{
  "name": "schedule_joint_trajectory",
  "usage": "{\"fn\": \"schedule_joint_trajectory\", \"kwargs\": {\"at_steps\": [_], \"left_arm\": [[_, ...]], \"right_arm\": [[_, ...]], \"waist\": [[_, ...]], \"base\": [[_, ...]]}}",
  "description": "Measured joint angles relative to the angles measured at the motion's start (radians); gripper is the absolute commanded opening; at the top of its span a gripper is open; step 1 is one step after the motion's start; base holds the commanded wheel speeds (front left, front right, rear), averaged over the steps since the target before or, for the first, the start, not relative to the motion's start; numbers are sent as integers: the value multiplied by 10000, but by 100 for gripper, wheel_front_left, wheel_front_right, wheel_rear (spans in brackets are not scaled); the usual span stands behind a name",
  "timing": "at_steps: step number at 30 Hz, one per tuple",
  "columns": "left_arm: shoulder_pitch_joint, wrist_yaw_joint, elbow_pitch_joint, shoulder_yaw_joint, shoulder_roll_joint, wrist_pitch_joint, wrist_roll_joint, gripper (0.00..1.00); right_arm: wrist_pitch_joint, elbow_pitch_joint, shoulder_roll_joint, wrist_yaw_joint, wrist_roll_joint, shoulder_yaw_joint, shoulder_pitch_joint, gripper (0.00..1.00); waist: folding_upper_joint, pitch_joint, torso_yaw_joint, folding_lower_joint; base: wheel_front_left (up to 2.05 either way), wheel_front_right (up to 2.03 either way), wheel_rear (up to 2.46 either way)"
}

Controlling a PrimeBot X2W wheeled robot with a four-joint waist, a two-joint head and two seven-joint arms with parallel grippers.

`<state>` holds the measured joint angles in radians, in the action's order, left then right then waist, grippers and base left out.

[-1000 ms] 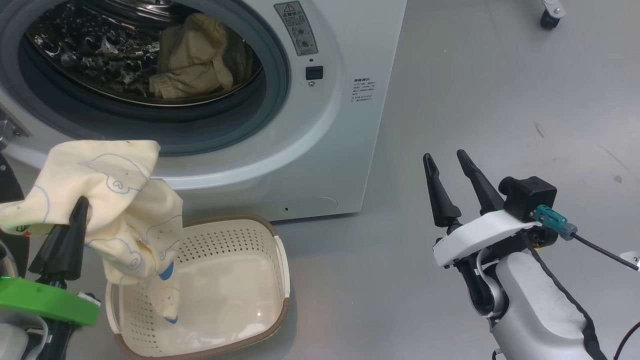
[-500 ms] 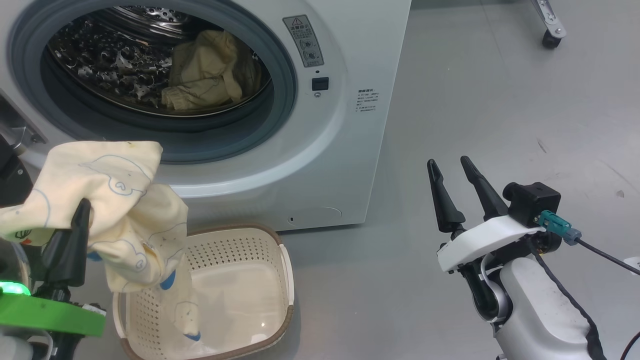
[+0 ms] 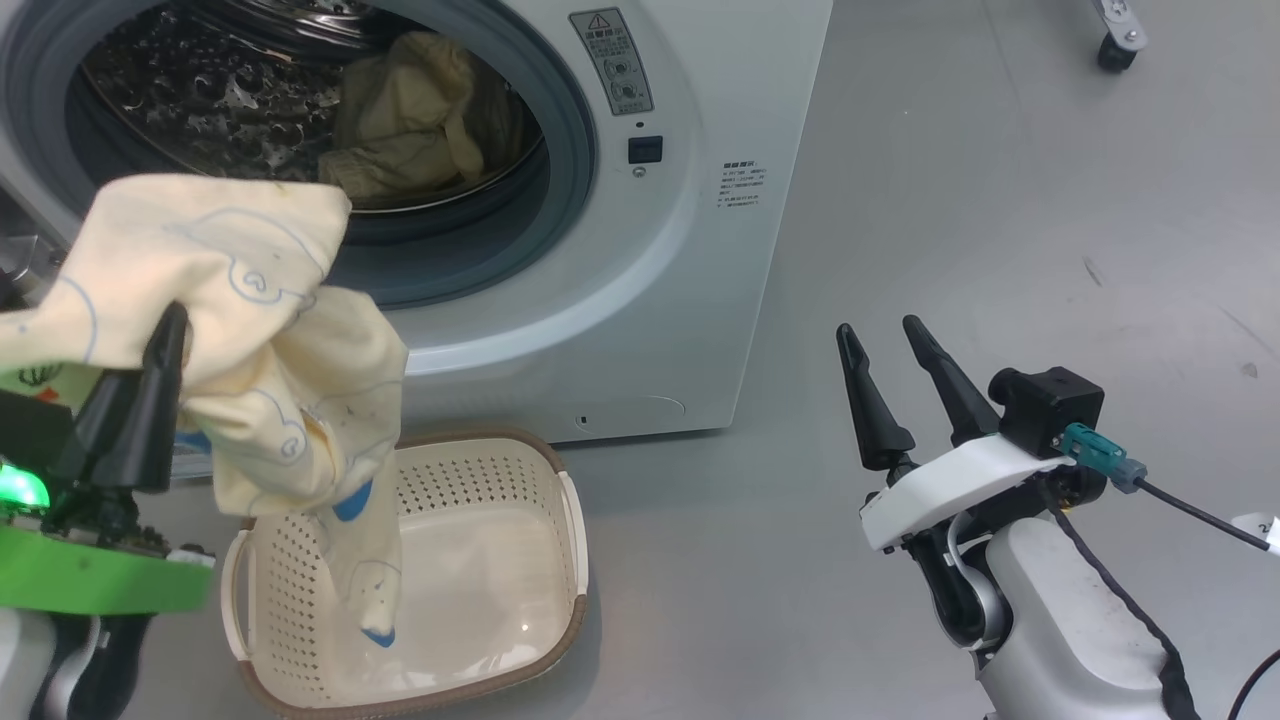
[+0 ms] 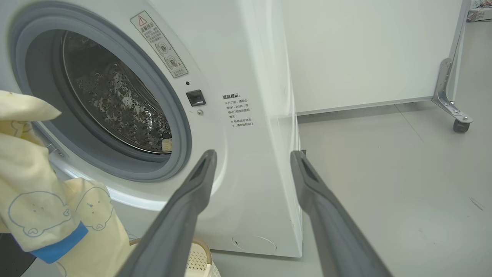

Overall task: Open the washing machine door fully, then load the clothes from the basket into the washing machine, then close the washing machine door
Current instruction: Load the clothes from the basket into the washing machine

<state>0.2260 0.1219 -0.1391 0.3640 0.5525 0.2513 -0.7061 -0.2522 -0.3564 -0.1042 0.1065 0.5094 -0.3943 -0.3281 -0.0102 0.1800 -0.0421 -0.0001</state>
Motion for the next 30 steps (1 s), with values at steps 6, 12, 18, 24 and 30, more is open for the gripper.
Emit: {"fn": "schedule_joint_trajectory", "kwargs": {"at_steps": [6, 12, 18, 24, 30], "left_arm": [[1050, 0, -236, 186, 341, 2, 25, 0], [2014, 0, -63, 533, 541, -65, -105, 0], [2448, 0, 993, 673, 694, -401, -447, 0], [3057, 0, 1931, 989, 1112, -794, -587, 0], [4041, 0, 2560, 1016, 1534, -1108, -604, 0]], "right_arm": [[0, 31, 117, 73, -63, -245, -40, 100], [0, 104, 213, 73, -84, -454, -84, 100], [0, 309, 347, 71, -188, -639, -354, 100], [0, 525, 410, 56, -268, -830, -564, 100], [0, 740, 428, -65, -339, -1014, -776, 100]], "waist": [[0, 306, -171, 0], [0, 735, -427, 0], [0, 1305, -758, 0], [0, 1967, -1148, 1], [0, 2641, -1599, 1]], "base": [[0, 0, 0], [0, 0, 0], [0, 0, 0], [0, 0, 0], [0, 0, 0]]}}
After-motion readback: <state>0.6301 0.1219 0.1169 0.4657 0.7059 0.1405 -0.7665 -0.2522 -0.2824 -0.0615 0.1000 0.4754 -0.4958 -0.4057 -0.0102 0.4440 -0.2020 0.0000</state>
